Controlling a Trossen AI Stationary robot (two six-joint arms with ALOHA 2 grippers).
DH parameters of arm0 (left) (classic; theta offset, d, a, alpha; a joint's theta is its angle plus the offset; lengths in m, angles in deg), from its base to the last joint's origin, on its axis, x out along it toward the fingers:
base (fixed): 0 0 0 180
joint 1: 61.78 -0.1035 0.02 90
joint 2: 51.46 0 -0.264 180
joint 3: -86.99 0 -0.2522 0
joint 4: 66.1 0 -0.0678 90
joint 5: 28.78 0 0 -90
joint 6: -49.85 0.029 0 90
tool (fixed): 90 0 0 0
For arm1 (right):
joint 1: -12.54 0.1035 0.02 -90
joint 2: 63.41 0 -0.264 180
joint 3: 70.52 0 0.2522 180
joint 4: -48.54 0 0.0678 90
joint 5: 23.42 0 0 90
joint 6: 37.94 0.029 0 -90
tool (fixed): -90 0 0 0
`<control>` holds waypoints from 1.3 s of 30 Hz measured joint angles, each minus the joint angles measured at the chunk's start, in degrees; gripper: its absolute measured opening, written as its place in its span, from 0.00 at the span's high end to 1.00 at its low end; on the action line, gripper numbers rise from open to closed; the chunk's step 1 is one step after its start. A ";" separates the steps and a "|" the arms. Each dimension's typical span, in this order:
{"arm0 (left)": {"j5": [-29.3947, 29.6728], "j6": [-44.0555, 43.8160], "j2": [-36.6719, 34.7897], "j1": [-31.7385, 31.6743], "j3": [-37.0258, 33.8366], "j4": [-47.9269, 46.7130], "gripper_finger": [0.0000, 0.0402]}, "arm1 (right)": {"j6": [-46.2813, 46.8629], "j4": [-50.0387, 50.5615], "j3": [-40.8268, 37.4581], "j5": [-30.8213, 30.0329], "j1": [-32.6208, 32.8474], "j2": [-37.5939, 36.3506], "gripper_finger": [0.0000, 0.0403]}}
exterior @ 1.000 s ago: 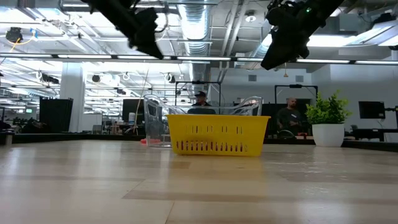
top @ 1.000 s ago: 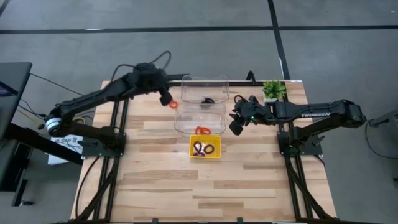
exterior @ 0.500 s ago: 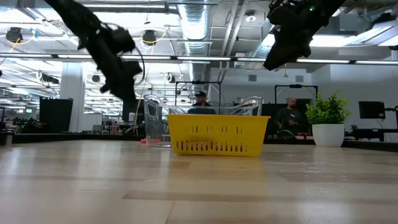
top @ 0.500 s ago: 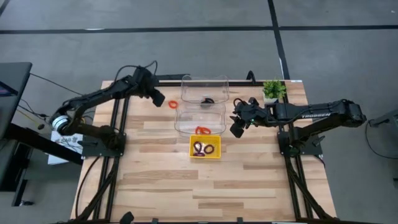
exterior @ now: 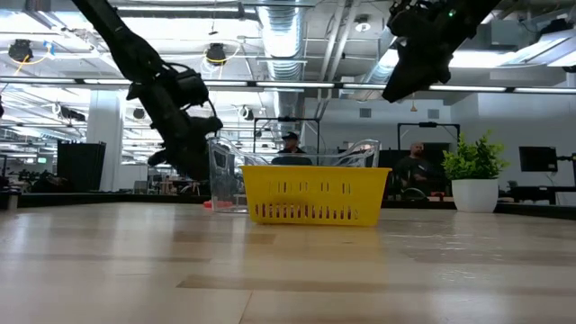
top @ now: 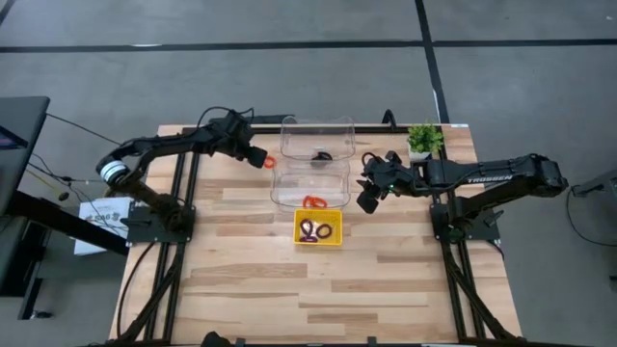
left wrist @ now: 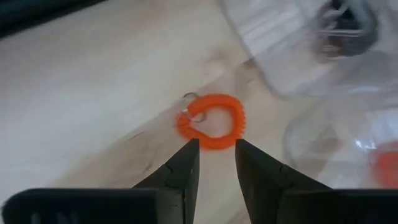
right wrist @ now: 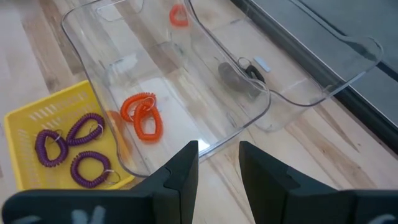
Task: Sort spring keychains
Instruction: Put the orange spring keychain into the bottom transparent bin
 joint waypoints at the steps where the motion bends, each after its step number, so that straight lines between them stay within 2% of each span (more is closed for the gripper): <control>1: 0.20 -0.71 0.46 -0.04 0.00 0.00 0.75 | 0.10 0.19 0.00 0.00 0.00 0.00 0.74; 8: 1.51 -4.94 2.46 0.45 0.00 0.78 0.75 | 0.60 0.76 0.00 0.00 0.00 0.00 0.74; 32: 4.32 -6.34 3.61 0.39 0.00 5.58 0.75 | 1.06 0.82 0.00 0.00 0.00 0.00 0.74; 39: 4.57 -6.50 7.21 0.39 0.00 6.91 0.75 | 1.06 0.82 0.00 -0.02 0.00 0.00 0.74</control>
